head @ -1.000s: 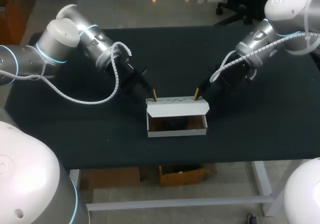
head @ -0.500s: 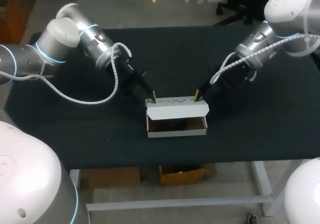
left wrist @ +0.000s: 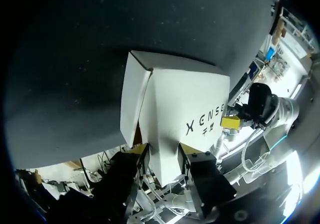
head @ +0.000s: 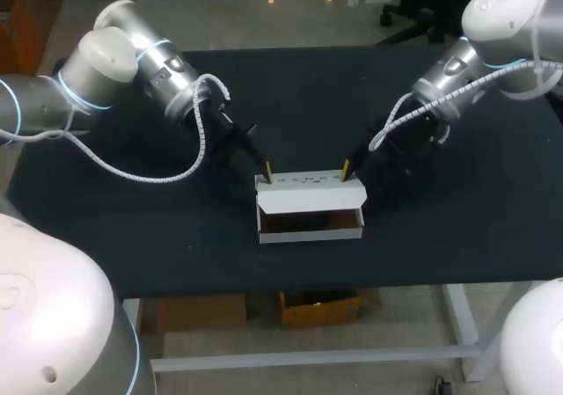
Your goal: Assemble the packaging by folding the flat box into shape, placing the metal phone stand inside, and closing the box properly
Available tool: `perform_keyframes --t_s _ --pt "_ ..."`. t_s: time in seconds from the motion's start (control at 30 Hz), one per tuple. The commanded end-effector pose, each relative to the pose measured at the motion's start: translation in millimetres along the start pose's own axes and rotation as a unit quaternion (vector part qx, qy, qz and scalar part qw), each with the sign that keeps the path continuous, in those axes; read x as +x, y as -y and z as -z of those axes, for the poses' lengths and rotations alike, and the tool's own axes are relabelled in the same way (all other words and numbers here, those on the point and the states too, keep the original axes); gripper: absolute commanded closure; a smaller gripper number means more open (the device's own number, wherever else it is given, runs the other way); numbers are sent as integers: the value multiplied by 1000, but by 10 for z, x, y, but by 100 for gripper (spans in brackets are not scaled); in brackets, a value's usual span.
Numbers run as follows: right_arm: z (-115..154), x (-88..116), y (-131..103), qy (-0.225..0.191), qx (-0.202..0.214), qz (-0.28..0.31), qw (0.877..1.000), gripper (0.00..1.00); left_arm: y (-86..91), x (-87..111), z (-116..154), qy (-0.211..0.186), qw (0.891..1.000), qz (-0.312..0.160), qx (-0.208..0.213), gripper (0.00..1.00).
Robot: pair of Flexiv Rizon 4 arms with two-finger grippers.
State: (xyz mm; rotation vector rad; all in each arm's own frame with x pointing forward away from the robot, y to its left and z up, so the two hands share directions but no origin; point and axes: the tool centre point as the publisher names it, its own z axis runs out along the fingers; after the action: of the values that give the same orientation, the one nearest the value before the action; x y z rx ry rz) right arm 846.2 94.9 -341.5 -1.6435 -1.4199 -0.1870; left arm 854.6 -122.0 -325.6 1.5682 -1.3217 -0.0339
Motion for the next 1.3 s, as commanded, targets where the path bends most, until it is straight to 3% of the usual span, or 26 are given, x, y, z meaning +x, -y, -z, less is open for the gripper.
perform_keyframes --t_s 0.03,0.9,1.3 --pt "-25 10 -19 6 2 5 1000 55 -41 10 -4 5 1000 -4 6 62" --pt "-76 -66 -64 24 5 13 1000 48 -20 -15 30 33 999 -23 34 63" --pt "-73 -84 -88 26 5 12 1000 47 -132 68 285 38 993 -57 98 56"
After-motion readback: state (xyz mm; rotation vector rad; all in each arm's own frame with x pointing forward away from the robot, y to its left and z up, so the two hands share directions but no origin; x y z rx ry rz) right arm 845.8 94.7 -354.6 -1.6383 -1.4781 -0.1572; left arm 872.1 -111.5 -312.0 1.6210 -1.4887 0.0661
